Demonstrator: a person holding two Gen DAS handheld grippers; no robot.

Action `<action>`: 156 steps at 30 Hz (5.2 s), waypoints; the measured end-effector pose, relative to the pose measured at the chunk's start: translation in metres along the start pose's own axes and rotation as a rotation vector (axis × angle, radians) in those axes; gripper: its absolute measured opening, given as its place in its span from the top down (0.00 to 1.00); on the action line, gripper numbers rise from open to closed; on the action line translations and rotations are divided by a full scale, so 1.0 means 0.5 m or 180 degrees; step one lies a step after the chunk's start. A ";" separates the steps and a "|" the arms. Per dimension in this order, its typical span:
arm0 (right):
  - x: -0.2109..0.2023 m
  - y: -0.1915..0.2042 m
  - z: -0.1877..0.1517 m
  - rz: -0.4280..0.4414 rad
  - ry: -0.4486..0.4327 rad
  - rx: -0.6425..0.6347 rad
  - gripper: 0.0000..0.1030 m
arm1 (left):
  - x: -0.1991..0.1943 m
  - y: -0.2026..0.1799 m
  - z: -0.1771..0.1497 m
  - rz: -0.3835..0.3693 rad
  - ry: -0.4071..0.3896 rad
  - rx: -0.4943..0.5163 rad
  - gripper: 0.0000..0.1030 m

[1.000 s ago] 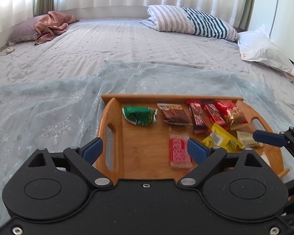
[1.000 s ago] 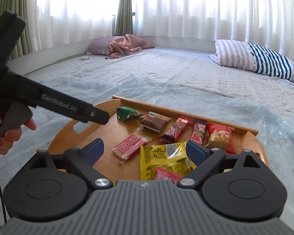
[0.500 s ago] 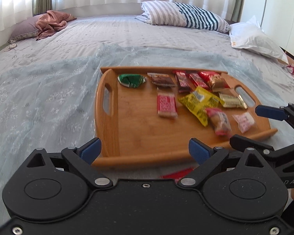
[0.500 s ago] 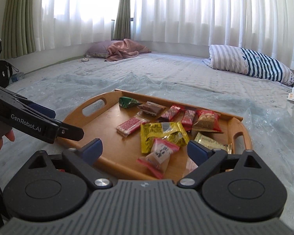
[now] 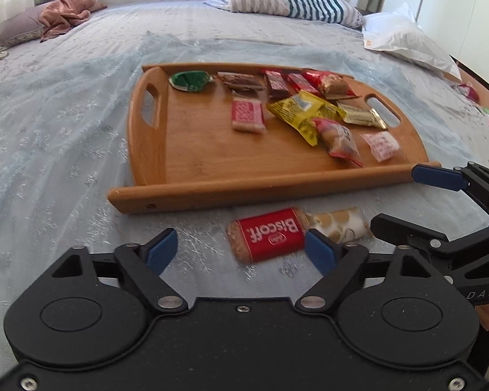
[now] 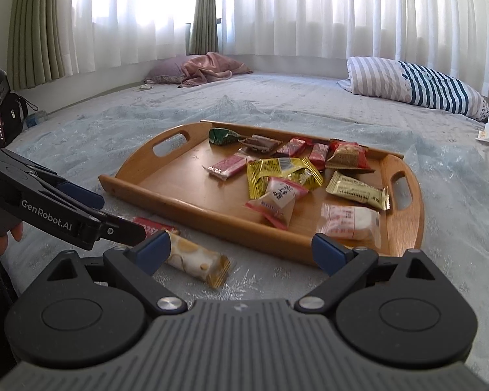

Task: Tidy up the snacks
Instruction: 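Withdraw both tools back toward the Biscoff pack and wafer bar, then grasp the red Biscoff pack with the left tool, then lift the Biscoff pack with the left tool while the right tool grasps the white wafer bar, then carry the Biscoff pack and wafer bar over the tray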

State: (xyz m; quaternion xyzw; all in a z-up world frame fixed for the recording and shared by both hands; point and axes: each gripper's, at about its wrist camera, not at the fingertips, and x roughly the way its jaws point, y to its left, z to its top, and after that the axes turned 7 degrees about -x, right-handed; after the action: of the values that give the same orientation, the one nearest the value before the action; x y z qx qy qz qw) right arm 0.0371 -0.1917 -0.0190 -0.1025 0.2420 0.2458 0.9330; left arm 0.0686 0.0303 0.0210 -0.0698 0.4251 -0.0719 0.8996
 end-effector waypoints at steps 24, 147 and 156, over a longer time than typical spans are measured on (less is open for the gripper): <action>-0.007 -0.013 -0.033 -0.0130 0.0110 0.0149 0.04 | 0.028 -0.045 0.002 0.0043 -0.0144 -0.0009 0.48; 0.216 0.112 0.149 0.0599 0.0211 -0.1031 0.73 | 0.197 0.091 0.281 -0.0082 0.0062 -0.0528 0.48; 0.229 0.130 0.154 0.0711 0.0177 -0.1005 0.73 | 0.215 0.087 0.289 -0.0029 0.0038 -0.0458 0.48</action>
State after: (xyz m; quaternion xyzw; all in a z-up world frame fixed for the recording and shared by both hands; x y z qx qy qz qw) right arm 0.1223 -0.0652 -0.0150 -0.2268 0.2360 0.3798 0.8652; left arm 0.2510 0.0618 0.0227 -0.1357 0.4342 -0.0457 0.8894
